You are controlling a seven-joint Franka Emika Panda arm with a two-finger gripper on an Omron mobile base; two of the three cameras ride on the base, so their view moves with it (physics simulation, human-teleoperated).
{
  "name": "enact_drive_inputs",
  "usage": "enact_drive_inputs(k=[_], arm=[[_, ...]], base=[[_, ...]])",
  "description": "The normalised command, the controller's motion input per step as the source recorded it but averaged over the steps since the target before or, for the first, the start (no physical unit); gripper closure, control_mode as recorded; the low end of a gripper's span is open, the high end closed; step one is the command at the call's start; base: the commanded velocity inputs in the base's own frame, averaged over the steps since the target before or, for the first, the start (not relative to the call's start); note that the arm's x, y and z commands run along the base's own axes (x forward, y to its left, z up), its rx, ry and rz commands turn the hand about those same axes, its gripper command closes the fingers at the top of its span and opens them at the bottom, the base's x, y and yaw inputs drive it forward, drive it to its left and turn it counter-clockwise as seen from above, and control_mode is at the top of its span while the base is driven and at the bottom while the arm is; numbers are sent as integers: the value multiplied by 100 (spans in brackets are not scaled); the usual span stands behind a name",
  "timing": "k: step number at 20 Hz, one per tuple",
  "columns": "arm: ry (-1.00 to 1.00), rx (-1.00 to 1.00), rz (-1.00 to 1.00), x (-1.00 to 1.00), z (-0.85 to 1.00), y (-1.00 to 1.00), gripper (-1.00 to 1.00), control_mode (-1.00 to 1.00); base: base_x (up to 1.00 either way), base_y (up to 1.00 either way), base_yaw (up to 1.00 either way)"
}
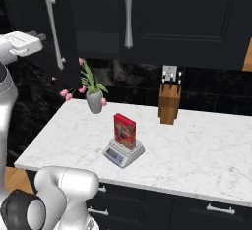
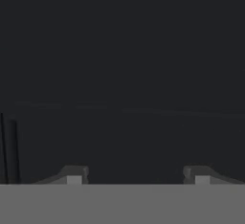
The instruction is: Pick the cereal and place it on the digital scale for weighing, and close the cabinet.
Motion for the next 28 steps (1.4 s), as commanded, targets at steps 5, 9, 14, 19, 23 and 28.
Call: enact_drive_inputs(k=[5, 9, 14, 19, 23, 28], arm=[[6, 14, 3, 52, 10, -86, -100, -100], [5, 13, 8, 56, 2, -80, -100, -100], [0, 11, 11, 61, 0, -71, -100, -100], [0, 10, 11, 61, 0, -60, -100, -100], [2, 7, 7, 68, 0, -37, -100, -100], [1, 5, 4, 74, 1, -33, -100, -100]], base=[[0, 0, 0], [0, 0, 0], [0, 0, 0], [0, 0, 0], [0, 0, 0], [0, 0, 0]])
